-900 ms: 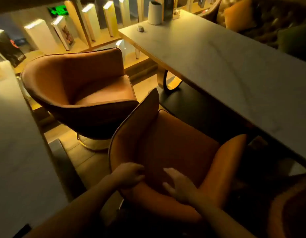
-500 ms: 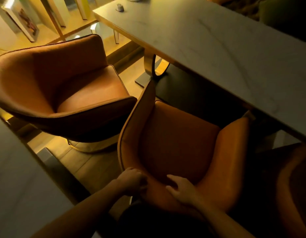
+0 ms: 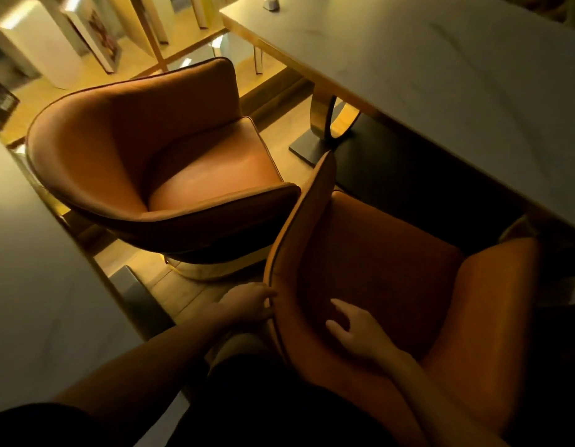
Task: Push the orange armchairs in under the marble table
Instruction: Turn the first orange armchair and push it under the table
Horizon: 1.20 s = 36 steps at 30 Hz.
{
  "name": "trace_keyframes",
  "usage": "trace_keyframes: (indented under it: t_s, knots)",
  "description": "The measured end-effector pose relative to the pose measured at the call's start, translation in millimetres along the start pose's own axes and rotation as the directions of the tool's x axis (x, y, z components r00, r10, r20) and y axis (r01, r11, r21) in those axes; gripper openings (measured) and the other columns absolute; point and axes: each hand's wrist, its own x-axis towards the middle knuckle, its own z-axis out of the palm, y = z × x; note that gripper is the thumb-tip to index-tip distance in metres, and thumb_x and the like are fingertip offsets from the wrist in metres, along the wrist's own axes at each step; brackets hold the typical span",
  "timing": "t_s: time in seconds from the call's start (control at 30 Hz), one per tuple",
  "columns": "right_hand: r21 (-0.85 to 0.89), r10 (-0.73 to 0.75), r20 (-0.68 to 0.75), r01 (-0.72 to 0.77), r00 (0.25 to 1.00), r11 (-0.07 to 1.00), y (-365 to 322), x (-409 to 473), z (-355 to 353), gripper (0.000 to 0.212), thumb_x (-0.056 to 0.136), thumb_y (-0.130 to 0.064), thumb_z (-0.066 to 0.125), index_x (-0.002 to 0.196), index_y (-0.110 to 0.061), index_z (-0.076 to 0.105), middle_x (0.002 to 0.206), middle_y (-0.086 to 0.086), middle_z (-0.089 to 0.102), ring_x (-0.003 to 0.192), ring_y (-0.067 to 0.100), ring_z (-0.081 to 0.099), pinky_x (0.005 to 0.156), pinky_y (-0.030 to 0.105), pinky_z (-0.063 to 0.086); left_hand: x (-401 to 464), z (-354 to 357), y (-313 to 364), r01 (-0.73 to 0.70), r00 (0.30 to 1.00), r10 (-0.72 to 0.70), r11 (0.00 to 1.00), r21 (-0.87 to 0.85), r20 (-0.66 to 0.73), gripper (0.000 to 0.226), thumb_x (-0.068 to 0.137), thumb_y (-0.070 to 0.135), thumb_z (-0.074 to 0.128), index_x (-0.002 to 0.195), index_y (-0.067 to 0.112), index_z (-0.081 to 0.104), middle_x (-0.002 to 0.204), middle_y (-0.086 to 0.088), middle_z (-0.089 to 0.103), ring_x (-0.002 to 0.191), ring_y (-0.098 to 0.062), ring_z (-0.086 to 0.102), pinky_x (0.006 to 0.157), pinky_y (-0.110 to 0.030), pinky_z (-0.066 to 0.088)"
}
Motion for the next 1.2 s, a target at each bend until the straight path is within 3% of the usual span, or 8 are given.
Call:
trace_keyframes:
  t_s: [0.23,0.37,0.5,0.6,0.8,0.9,1.0,1.2]
  knots:
    - [0.086,0.153,-0.055,-0.148,0.987,0.985,-85.1,74.3,14.0,0.061,0.096,-0.044,0.054,0.15,-0.026,0.031,0.153,-0.001,0.039,0.138,0.017,0.037,0.11,0.038,0.035,34.4,-80.0,-139.5,-0.043,0.997,0.045,0.999,0.026,-0.069,0.037,0.097,0.032,0.055,0.13,0.018,0.06,0.13,-0.002,0.059,0.118,-0.023,0.057,0.095,-0.041,0.05]
    - [0.078,0.141,-0.058,-0.136,0.988,0.988,-145.4,115.5,16.9,0.059,0.097,-0.037,0.058,0.149,-0.018,0.036,0.151,0.005,0.043,0.136,0.019,0.041,0.11,0.035,0.036,35.5,-116.4,-215.8,-0.033,0.995,0.03,0.999,-0.031,-0.098,0.037,0.096,0.033,0.057,0.13,0.02,0.06,0.126,0.001,0.061,0.111,-0.019,0.06,0.09,-0.04,0.053]
    - [0.037,0.115,-0.054,-0.113,0.992,0.993,-193.1,162.1,11.8,0.058,0.096,-0.036,0.059,0.148,-0.018,0.038,0.15,0.006,0.043,0.136,0.021,0.041,0.107,0.032,0.035,22.3,-135.1,-278.8,0.021,0.988,-0.038,0.993,-0.115,-0.149,0.024,0.091,0.029,0.06,0.114,0.023,0.065,0.105,0.002,0.067,0.086,-0.015,0.063,0.071,-0.036,0.056]
    - [0.021,0.121,-0.048,-0.12,0.991,0.993,-217.2,188.3,9.7,0.06,0.096,-0.04,0.058,0.148,-0.021,0.036,0.151,0.004,0.043,0.137,0.021,0.041,0.105,0.03,0.034,11.6,-137.9,-313.3,0.063,0.987,-0.083,0.988,-0.143,-0.14,0.027,0.089,0.027,0.062,0.117,0.027,0.062,0.104,0.007,0.065,0.084,-0.008,0.06,0.064,-0.021,0.047]
    - [0.032,0.086,-0.02,-0.086,0.996,0.996,-243.8,216.9,9.5,0.061,0.096,-0.039,0.057,0.149,-0.02,0.034,0.151,0.004,0.043,0.138,0.02,0.039,0.106,0.03,0.032,5.7,-138.6,-338.5,0.124,0.983,-0.148,0.971,-0.202,-0.107,0.02,0.088,0.031,0.06,0.108,0.031,0.062,0.1,0.008,0.064,0.082,-0.008,0.061,0.07,-0.03,0.054]
    - [0.023,0.073,-0.012,-0.073,0.997,0.997,-248.1,226.2,8.5,0.061,0.096,-0.039,0.058,0.148,-0.019,0.035,0.151,0.003,0.043,0.138,0.02,0.039,0.108,0.032,0.033,2.7,-134.9,-343.0,0.162,0.977,-0.188,0.962,-0.219,-0.105,0.023,0.088,0.031,0.062,0.111,0.032,0.061,0.104,0.01,0.063,0.085,-0.005,0.06,0.073,-0.027,0.054]
    - [-0.01,0.053,0.007,-0.052,0.999,0.999,-247.5,239.8,5.5,0.06,0.096,-0.038,0.058,0.148,-0.018,0.036,0.151,0.003,0.042,0.138,0.02,0.038,0.111,0.036,0.035,0.1,-130.6,-347.7,0.21,0.961,-0.24,0.958,-0.196,-0.141,0.039,0.088,0.032,0.065,0.126,0.027,0.058,0.119,0.008,0.062,0.1,-0.008,0.06,0.082,-0.024,0.052]
    - [-0.073,-0.001,0.077,0.007,0.997,0.997,-250.5,281.4,-6.1,0.06,0.095,-0.035,0.06,0.147,-0.019,0.037,0.151,0.004,0.041,0.139,0.022,0.037,0.113,0.042,0.036,-15.4,-120.2,-351.0,0.421,0.872,-0.443,0.896,-0.142,-0.208,0.057,0.085,0.033,0.07,0.138,0.022,0.052,0.142,0.002,0.053,0.129,-0.016,0.049,0.109,-0.038,0.041]
